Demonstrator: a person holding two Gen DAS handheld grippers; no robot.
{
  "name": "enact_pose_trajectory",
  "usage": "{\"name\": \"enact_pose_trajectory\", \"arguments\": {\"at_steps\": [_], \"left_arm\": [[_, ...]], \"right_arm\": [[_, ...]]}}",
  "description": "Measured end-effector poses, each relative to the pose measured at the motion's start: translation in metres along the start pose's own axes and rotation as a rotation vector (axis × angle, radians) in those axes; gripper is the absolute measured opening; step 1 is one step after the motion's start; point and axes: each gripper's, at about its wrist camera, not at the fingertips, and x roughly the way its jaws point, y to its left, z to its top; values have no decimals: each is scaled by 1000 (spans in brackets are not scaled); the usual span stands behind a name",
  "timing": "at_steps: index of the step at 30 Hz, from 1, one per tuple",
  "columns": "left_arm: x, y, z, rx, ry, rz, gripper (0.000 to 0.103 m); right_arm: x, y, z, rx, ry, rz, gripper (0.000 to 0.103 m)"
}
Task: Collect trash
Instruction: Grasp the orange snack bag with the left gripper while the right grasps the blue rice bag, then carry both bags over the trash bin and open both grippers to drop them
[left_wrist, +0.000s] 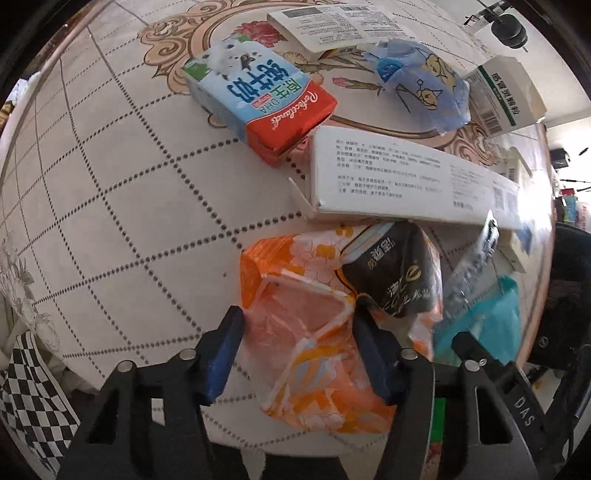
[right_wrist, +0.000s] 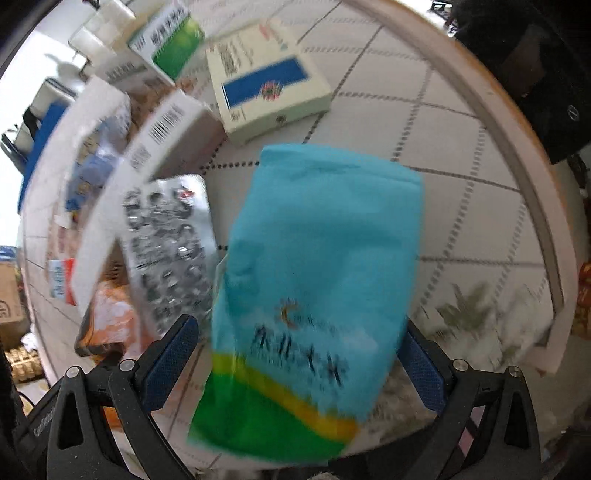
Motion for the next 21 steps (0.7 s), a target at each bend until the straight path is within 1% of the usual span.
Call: {"name": "enact_pose_trajectory", "arguments": {"at_steps": [2, 4, 6, 8, 10, 14, 16, 18, 19, 20, 21], "left_arm": [[-4, -6, -4, 19, -20, 23, 49], [-12, -9, -10, 20, -41, 56, 45], [-20, -10, -16, 14, -53, 78, 43], [-34, -10, -26, 6, -73, 97, 43], [-46, -7, -35, 8, -92, 109, 43], [-70, -14, -61, 30, -122, 114, 43], [-85, -15, -74, 50, -149, 116, 43], [-94, -19, -90, 64, -173, 119, 43], [-103, -18, -99, 68, -190, 116, 43], [-111, -17, -109, 73, -207, 112, 43], [-109, -13, -116, 76, -218, 106, 43]], "right_arm": [[8, 6, 3, -48, 41, -9, 103], [8, 9, 2, -91, 49, -7, 102], [2, 9, 0, -129, 54, -5, 91], [-4, 0, -2, -149, 65, 22, 87], [-10, -12, -10, -158, 65, 21, 80], [-26, -29, -14, -156, 54, 57, 79], [-37, -32, -18, -170, 41, 71, 79], [-42, -32, -22, -218, 26, 89, 79], [-53, -29, -30, -264, -8, 105, 79], [-60, -24, -38, -310, -35, 104, 79], [-68, -20, -46, -338, -50, 99, 79]]}}
